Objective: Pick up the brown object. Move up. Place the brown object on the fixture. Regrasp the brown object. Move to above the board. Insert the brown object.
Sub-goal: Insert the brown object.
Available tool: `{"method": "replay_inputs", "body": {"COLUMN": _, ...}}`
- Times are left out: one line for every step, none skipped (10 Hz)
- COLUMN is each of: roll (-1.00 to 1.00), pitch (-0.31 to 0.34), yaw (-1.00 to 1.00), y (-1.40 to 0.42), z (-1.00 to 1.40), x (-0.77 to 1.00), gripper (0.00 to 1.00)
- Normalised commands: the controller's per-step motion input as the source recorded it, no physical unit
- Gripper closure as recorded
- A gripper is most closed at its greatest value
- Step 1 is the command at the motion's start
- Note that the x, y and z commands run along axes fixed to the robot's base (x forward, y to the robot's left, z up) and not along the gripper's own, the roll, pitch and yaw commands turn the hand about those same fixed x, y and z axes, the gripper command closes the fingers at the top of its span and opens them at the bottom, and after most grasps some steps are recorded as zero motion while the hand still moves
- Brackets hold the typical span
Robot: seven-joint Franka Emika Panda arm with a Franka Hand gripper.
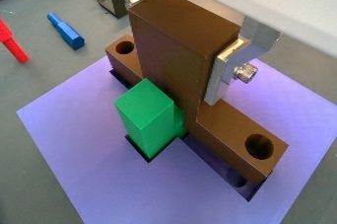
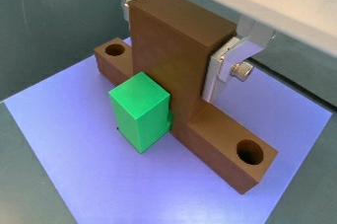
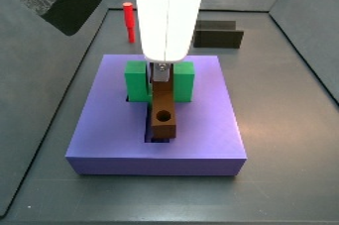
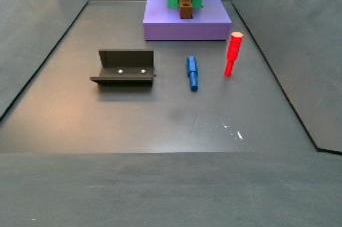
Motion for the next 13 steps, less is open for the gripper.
{"method": "replay_inputs", "body": {"roll": -0.15, "pitch": -0.013, "yaw": -0.21, "y": -0.05, "z": 0.00, "x": -0.09, "gripper": 1.00}}
{"method": "replay_inputs", "body": {"roll": -0.16, "pitch": -0.017, "yaw": -0.20, "y": -0.04, "z": 0.00, "x": -0.13, "gripper": 1.00}}
{"method": "replay_inputs", "body": {"roll": -0.13, "pitch": -0.020, "yaw": -0.18, "y": -0.03, "z": -0.02, "x": -0.11, "gripper": 1.00}}
{"method": "replay_inputs", "body": {"roll": -0.06, "pitch": -0.004, "yaw": -0.15, "y": 0.00, "z": -0.09, "x": -0.06, "gripper": 1.00}}
{"method": "replay_inputs", "body": {"roll": -0.02, "pitch": 0.000, "yaw": -0.15, "y": 0.00, "z": -0.10, "x": -0.06, "gripper": 1.00}}
{"method": "replay_inputs", "body": {"roll": -0.01, "pitch": 0.000, "yaw": -0.11, "y": 0.00, "z": -0.10, "x": -0.04, "gripper": 1.00}}
{"method": "replay_inputs", "body": {"roll": 0.00, "pitch": 0.000, "yaw": -0.03, "y": 0.00, "z": -0.15, "x": 0.00, "gripper": 1.00}}
{"method": "replay_inputs", "body": {"roll": 0.03, "pitch": 0.000, "yaw": 0.00, "y": 0.01, "z": -0.23, "x": 0.00, "gripper": 1.00}}
{"method": "replay_inputs", "body": {"roll": 0.11, "pitch": 0.000, "yaw": 0.00, "y": 0.02, "z": -0.31, "x": 0.03, "gripper": 1.00}}
{"method": "replay_inputs", "body": {"roll": 0.12, "pitch": -0.006, "yaw": 0.02, "y": 0.00, "z": -0.41, "x": 0.00, "gripper": 1.00}}
{"method": "replay_inputs", "body": {"roll": 0.10, "pitch": -0.019, "yaw": 0.00, "y": 0.00, "z": -0.49, "x": 0.00, "gripper": 1.00}}
{"method": "replay_inputs", "body": {"roll": 0.10, "pitch": -0.010, "yaw": 0.00, "y": 0.00, "z": -0.50, "x": 0.00, "gripper": 1.00}}
{"method": "replay_inputs", "body": {"roll": 0.07, "pitch": 0.000, "yaw": 0.00, "y": 0.00, "z": -0.35, "x": 0.00, "gripper": 1.00}}
